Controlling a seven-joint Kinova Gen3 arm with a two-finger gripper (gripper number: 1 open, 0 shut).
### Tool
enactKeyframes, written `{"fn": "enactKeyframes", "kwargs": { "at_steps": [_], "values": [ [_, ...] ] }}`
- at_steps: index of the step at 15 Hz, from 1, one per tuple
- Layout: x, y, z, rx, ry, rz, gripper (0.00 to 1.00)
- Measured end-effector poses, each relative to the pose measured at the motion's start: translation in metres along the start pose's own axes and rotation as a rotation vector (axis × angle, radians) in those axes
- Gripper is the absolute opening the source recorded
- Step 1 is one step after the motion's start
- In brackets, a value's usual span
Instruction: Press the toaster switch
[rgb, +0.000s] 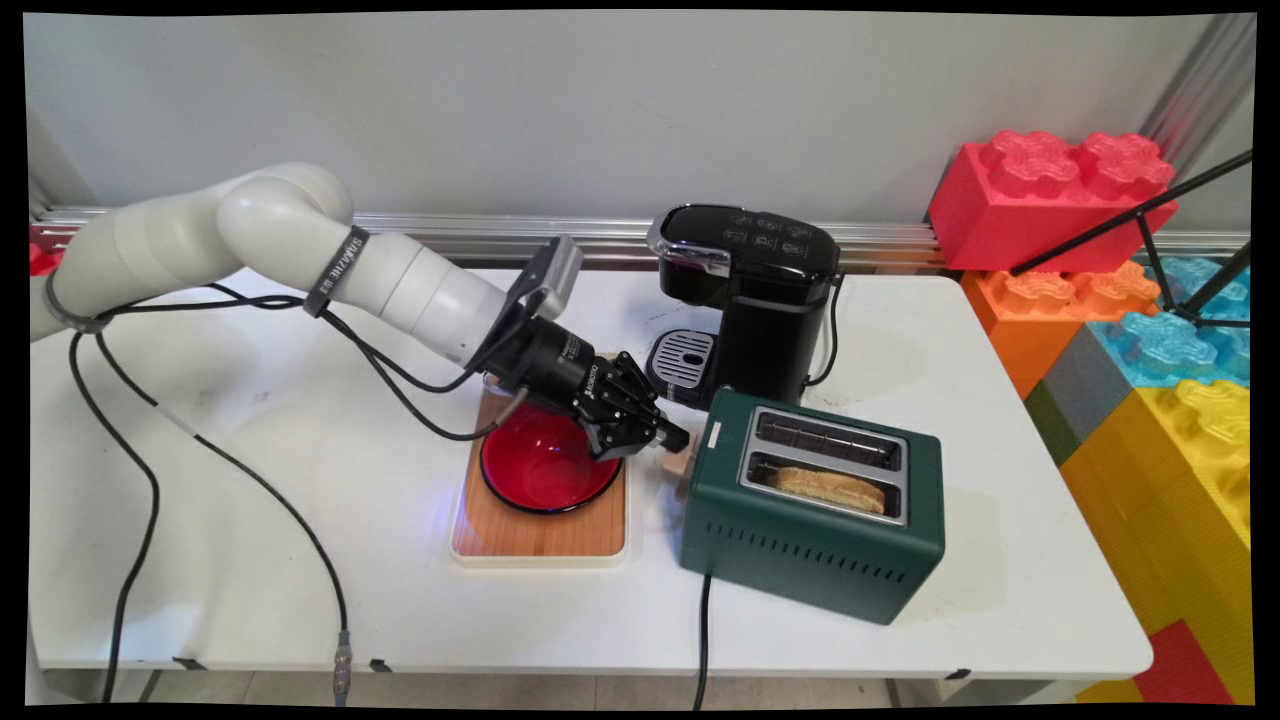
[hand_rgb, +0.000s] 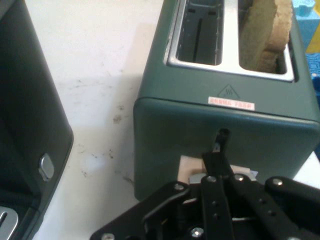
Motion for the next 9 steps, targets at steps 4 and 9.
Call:
{"fn": "enactKeyframes", "kwargs": {
  "at_steps": [4,9],
  "values": [
    [-0.0027,-0.0012,0.0056,0.003,-0.001,-0.004,0.0],
    [-0.0067,-0.0012,0.0102,0.002,-0.005,-0.008,0.0]
  ]
}}
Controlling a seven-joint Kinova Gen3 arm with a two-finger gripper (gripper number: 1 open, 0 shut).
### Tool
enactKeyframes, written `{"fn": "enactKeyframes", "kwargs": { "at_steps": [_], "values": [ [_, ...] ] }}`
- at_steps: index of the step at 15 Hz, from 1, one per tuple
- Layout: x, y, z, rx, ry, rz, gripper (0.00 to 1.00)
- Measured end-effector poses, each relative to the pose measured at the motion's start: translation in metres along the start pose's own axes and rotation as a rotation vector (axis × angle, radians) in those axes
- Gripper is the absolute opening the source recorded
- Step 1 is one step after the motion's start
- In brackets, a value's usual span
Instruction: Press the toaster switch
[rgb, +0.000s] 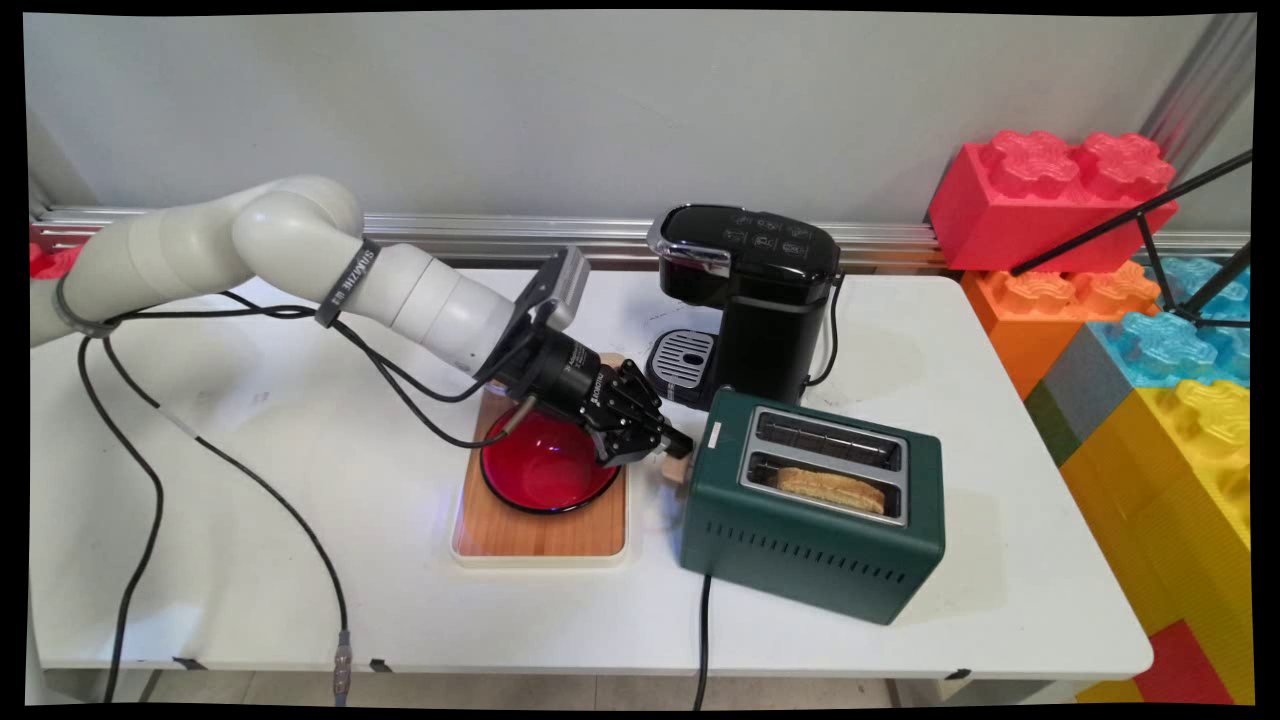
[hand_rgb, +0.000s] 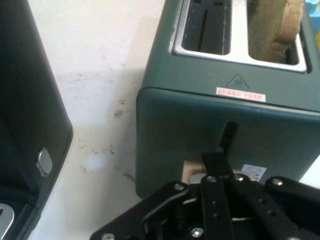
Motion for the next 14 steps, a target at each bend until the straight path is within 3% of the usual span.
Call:
{"fn": "enactKeyframes", "kwargs": {
  "at_steps": [14],
  "values": [
    [-0.0084,-0.0013,0.008,0.002,-0.014,-0.012,0.0]
  ]
}}
